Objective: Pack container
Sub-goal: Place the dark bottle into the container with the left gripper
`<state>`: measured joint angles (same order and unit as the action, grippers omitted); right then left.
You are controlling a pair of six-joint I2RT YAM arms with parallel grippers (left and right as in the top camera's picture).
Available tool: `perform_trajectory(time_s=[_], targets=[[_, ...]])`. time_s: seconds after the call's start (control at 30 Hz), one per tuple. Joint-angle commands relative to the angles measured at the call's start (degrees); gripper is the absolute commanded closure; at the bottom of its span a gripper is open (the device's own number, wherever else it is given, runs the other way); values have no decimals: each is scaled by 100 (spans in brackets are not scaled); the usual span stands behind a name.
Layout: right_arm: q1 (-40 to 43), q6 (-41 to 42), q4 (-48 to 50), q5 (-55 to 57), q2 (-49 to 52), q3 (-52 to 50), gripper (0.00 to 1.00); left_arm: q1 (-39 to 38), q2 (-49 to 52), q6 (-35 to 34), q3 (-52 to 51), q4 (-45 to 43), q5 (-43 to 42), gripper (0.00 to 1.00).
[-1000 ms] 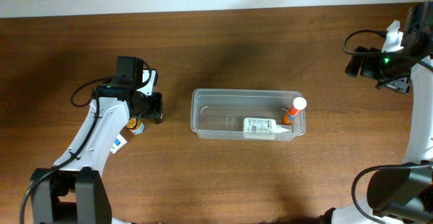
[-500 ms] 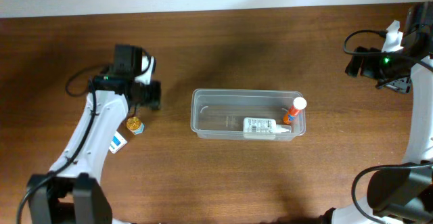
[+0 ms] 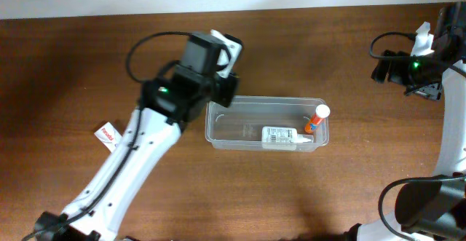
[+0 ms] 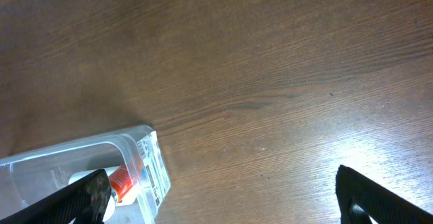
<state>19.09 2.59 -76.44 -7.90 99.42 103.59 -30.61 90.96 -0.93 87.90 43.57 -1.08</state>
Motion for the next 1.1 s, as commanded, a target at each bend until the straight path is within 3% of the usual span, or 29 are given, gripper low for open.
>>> perform_trajectory(time_s=[0.0, 0.4, 0.8, 0.83, 0.93, 1.07], targets=[[7, 4, 13, -72, 35, -31, 2, -479, 251, 28, 24, -140, -20, 91], [4, 4, 13, -72, 35, -31, 1, -1257, 1165, 33, 24, -896, -302, 94], [4, 7, 13, -74, 35, -31, 2, -1423, 2046, 31, 24, -1429, -560, 92], [4, 7, 15, -74, 35, -31, 2, -1425, 2087, 28, 24, -1495, -560, 88], [4, 9, 11, -79, 35, -31, 2, -1425, 2177, 28, 24, -1554, -560, 62], [4, 11, 7, -83, 35, -31, 2, -1423, 2177, 31, 39, -1453, -560, 19]])
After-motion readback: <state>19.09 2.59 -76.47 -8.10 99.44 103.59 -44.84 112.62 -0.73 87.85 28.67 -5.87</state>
